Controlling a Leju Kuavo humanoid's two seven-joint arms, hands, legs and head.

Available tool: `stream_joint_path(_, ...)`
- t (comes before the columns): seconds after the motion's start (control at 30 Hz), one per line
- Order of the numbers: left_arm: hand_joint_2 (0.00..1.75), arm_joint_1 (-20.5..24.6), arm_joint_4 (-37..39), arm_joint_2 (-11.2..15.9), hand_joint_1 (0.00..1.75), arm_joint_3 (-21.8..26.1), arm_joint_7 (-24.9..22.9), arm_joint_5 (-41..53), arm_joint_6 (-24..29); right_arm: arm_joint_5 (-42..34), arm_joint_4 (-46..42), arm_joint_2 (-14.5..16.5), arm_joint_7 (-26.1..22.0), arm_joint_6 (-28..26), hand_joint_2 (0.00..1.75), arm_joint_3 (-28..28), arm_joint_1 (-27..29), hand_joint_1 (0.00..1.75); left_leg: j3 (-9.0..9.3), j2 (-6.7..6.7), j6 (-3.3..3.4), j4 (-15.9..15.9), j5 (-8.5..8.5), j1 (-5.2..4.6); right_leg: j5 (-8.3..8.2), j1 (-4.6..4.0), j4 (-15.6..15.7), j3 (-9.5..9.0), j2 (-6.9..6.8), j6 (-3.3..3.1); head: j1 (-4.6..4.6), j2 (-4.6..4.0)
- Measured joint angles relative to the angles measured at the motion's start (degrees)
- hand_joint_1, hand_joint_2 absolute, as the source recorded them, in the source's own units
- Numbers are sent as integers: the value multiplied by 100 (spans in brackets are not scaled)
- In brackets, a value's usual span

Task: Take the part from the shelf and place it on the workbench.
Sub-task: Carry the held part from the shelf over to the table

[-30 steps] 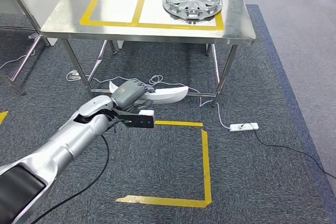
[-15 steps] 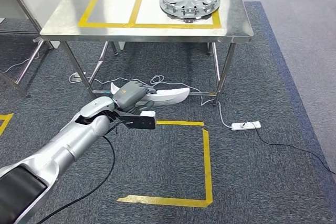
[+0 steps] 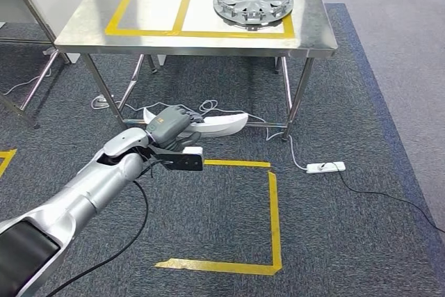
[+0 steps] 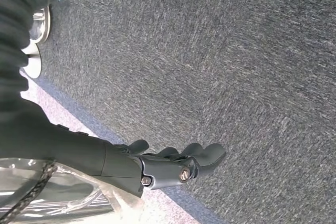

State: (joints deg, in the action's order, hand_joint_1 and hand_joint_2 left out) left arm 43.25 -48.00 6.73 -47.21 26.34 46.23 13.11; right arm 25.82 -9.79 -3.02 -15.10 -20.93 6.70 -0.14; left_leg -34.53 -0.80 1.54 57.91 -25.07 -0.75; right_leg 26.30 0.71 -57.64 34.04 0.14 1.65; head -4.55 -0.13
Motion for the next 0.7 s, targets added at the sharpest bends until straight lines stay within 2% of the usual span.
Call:
stream_joint_path(0.47, 175, -34, 0, -1, 175, -10, -4, 66, 3, 75, 0, 0, 27, -13, 175, -2, -1, 0, -5, 0, 5, 10, -5, -2, -3, 2, 1, -1, -1, 5, 0, 0)
stream_joint_path(0.7, 175, -157, -39, 208, 175, 8, -7, 63, 30, 164, 0, 8, 42, -56, 175, -2, -5, 0, -5, 0, 5, 9, -5, -1, -3, 1, 1, 0, 0, 5, -2, 0)
